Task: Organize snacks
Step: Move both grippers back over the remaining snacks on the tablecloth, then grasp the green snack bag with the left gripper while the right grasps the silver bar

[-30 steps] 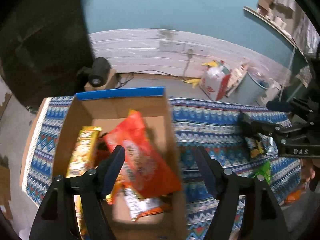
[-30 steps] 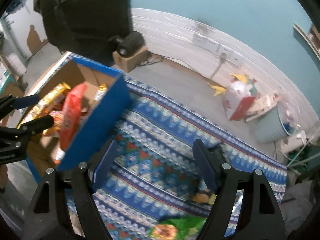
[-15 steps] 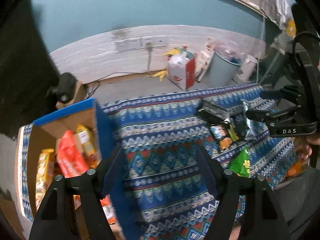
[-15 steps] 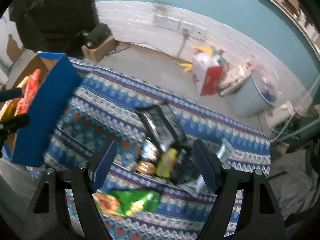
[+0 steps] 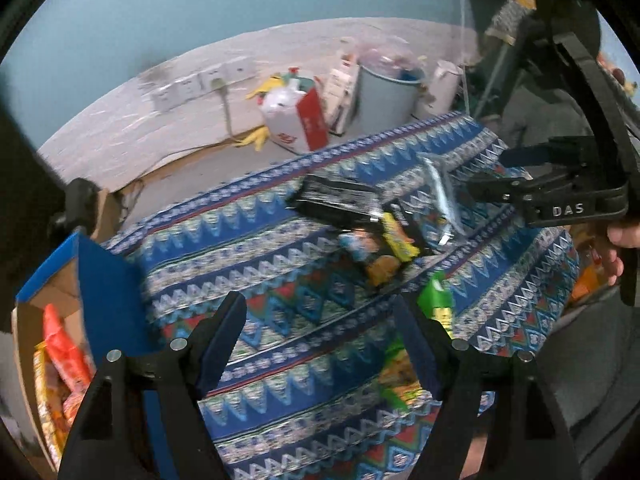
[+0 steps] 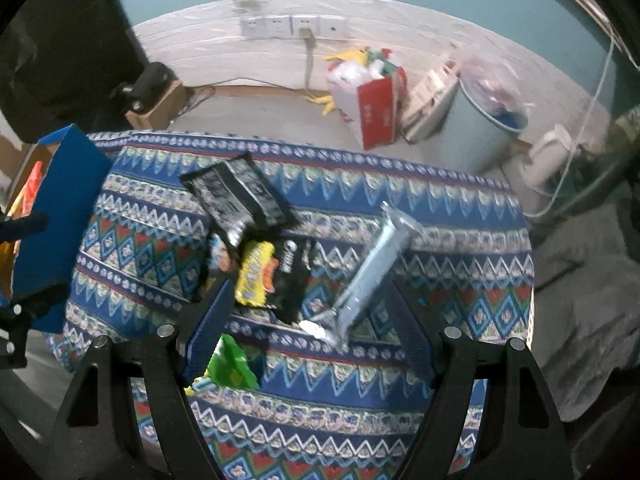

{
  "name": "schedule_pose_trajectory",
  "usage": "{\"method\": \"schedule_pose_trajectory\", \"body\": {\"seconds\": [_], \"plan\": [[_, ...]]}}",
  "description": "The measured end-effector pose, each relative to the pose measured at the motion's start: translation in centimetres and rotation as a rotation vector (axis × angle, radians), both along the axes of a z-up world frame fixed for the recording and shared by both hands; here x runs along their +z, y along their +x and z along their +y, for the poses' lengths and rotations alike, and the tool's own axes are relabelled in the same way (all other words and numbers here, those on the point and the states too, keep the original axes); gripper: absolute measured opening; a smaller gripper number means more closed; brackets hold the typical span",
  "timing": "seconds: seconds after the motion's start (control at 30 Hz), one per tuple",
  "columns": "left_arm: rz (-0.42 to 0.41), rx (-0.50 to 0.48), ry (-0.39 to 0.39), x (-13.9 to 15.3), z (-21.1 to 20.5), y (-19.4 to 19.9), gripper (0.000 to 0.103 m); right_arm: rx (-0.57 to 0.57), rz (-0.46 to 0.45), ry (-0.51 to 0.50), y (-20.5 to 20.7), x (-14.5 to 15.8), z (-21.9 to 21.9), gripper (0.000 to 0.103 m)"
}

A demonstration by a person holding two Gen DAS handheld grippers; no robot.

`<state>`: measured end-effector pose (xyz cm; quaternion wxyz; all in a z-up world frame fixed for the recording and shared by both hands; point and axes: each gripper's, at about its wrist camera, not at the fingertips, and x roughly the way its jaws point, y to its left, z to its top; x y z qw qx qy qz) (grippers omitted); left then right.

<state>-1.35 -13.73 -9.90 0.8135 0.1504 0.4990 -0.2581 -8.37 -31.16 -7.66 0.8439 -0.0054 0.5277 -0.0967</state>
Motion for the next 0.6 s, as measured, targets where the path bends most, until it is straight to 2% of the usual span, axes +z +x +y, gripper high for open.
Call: {"method": "schedule_pose_trajectory", "body": {"seconds": [0.13,0.27,0.47,0.6], "plan": [[0.045,-0.081,-0.006,-1.4,-2.9,-1.0,0.078,-0.023,0.011,-0.01,-0.8,-1.0,-1.2,0.078],[0.087,-0.177,0.007,-3.0,-5.6,-2.5,0.08,-0.086,0.042,0.03,-1.4,-2.5,-3.6,0.078],[0.156,-0.242,0.062,-6.2,-8.0,-3.7,0.081,-0.168,0.04,0.091,-1.8,-3.4,-6.7,0.078],[0.193,-0.252,0.096,-8.3,-8.2,-3.7,0.081,-0.193,0.045,0.101,-1.8,-3.9,-7.8,0.078]]}}
